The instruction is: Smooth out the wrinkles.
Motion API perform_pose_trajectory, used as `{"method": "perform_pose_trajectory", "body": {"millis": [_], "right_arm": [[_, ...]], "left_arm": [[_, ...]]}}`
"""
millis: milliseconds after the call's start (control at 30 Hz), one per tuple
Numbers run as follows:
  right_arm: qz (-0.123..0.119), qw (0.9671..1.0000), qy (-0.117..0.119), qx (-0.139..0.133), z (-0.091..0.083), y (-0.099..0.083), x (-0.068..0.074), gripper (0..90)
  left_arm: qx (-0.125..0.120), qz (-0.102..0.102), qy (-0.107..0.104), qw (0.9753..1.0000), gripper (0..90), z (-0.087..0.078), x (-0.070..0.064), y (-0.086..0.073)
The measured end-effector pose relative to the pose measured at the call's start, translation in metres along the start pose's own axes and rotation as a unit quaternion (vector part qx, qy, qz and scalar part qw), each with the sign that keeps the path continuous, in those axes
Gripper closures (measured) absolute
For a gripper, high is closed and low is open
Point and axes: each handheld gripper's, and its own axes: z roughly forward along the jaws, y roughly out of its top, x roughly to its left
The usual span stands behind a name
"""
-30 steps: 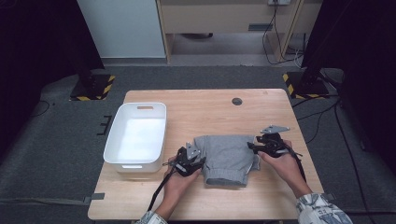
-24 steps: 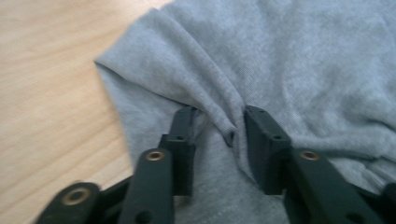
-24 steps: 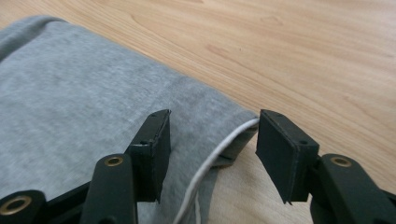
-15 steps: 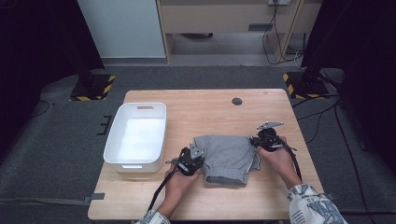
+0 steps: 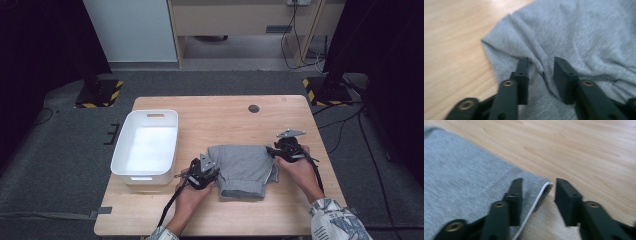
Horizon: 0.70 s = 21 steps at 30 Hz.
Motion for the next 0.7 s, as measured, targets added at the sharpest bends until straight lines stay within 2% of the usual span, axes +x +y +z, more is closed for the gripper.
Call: {"method": "perform_pose_trajectory", "body": {"millis": [67, 167, 333, 467, 600, 700], "right_arm": [[0.000, 1.0000, -0.001, -0.010, -0.004, 0.001, -0.001, 46.3], [0.003, 0.9998, -0.002, -0.020, -0.007, 0.002, -0.003, 39.7], [0.005, 0.9998, -0.001, -0.017, -0.008, 0.005, -0.004, 32.8], [0.005, 0.9999, 0.005, -0.015, -0.006, 0.009, -0.002, 27.3], [0.013, 0.9997, 0.013, -0.014, -0.004, 0.012, -0.001, 23.2], [0.014, 0.9997, 0.015, -0.010, -0.003, 0.013, 0.000, 22.4]], "left_arm": [[-0.003, 0.001, 0.005, 1.0000, 52.8, -0.004, 0.000, 0.001], [-0.005, -0.004, 0.007, 1.0000, 47.9, -0.009, 0.001, 0.002], [-0.003, -0.011, 0.009, 0.9999, 39.8, -0.013, 0.001, 0.002], [0.005, -0.014, 0.015, 0.9998, 40.2, -0.015, 0.003, -0.003], [0.011, -0.026, 0.008, 0.9996, 37.7, -0.014, 0.007, -0.006], [0.012, -0.026, 0.008, 0.9996, 36.7, -0.015, 0.007, -0.007]]}}
